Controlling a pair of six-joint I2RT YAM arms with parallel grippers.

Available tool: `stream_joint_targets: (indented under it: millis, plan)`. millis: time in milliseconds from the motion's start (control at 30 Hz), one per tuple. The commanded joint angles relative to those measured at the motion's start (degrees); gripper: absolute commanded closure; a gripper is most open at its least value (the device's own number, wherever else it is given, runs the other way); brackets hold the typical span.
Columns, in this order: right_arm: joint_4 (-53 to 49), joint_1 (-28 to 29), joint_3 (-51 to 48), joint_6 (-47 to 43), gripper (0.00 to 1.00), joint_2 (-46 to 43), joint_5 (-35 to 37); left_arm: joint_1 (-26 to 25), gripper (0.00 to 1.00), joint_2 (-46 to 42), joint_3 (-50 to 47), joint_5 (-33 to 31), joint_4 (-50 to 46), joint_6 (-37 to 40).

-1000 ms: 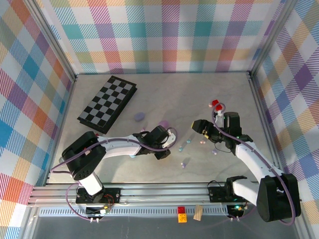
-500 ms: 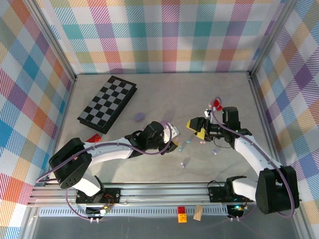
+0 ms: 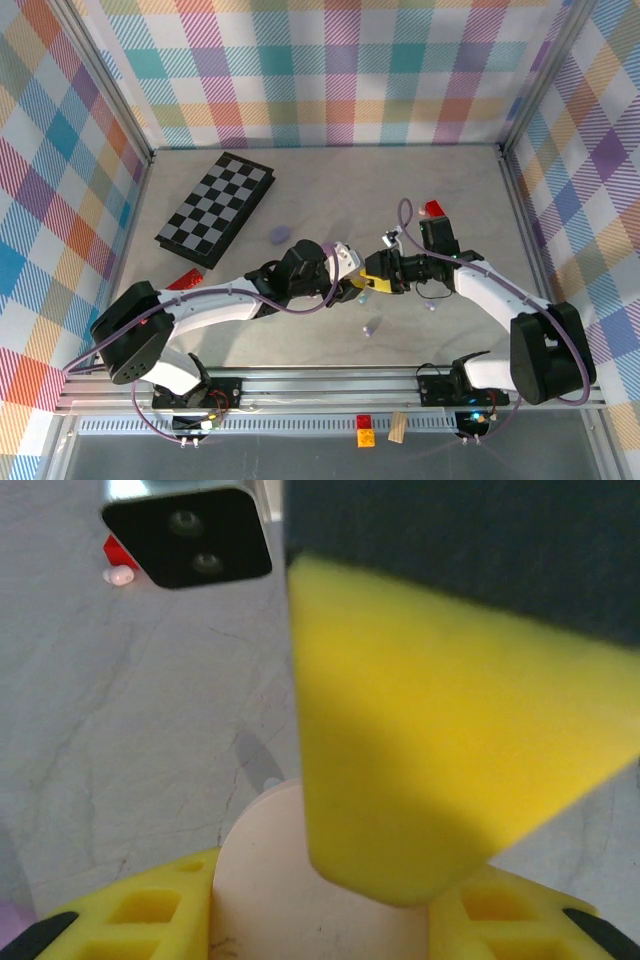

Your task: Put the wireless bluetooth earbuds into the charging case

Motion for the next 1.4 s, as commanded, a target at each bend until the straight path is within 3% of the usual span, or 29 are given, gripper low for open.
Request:
stream_joint_targets:
  millis: [0, 233, 433, 533, 567, 767, 867, 1000, 1167, 1300, 1367]
  plan:
    - [-1.49, 0.28, 2.23, -1.57, 0.45, 0.49, -2.6, -0.09, 0.64, -2.11, 0.08, 1.0, 2.05, 0.68]
    - [-1.57, 0.36, 2.61, -1.28, 0.73, 0.58, -2.84, -0.07, 0.64, -1.92, 0.07, 1.43, 1.85, 0.68]
    - [-1.62, 0.39, 2.48, -1.02, 0.79, -0.23, -2.24, -0.07, 0.63, -2.03, -0.01, 1.43, 2.09, 0.53]
    - [-1.23, 0.4, 2.47, -0.8, 0.77, -0.87, -0.5, 0.06, 0.6, -2.2, -0.68, 0.97, 3.94, -1.24]
    - [-0.94, 0.32, 2.39, -0.66, 0.76, -1.0, -0.06, 0.18, 0.57, -2.27, -1.0, 0.66, 4.95, -2.08]
    - [6.22, -1.22, 0.8, 4.47, 0.74, -2.45, -0.6, 2.39, 0.15, -3.79, -4.6, 1.33, 14.34, -7.07]
    - [10.11, -2.91, -0.22, 7.6, 0.74, -3.57, -0.88, 2.64, 0.04, -4.4, -9.33, 1.48, 26.16, -6.51]
    - [17.82, -5.57, -2.18, 13.9, 0.75, -4.6, -3.31, 3.37, 0.02, -3.83, -13.24, -1.47, 36.18, -7.12]
    - [23.37, -6.8, -3.2, 18.4, 0.74, -5.35, -6.72, 7.01, 0.06, -0.52, -14.91, 2.09, 46.7, -11.44]
    - [25.8, -6.88, -3.49, 20.69, 0.75, -5.92, -8.1, 10.32, 0.16, 7.42, -15.5, 10.96, 61.45, -12.66]
    - [26.01, -6.88, -3.22, 21.05, 0.75, -6.01, -8.48, 10.38, 0.19, 9.82, -13.37, 14.63, 61.2, -10.97]
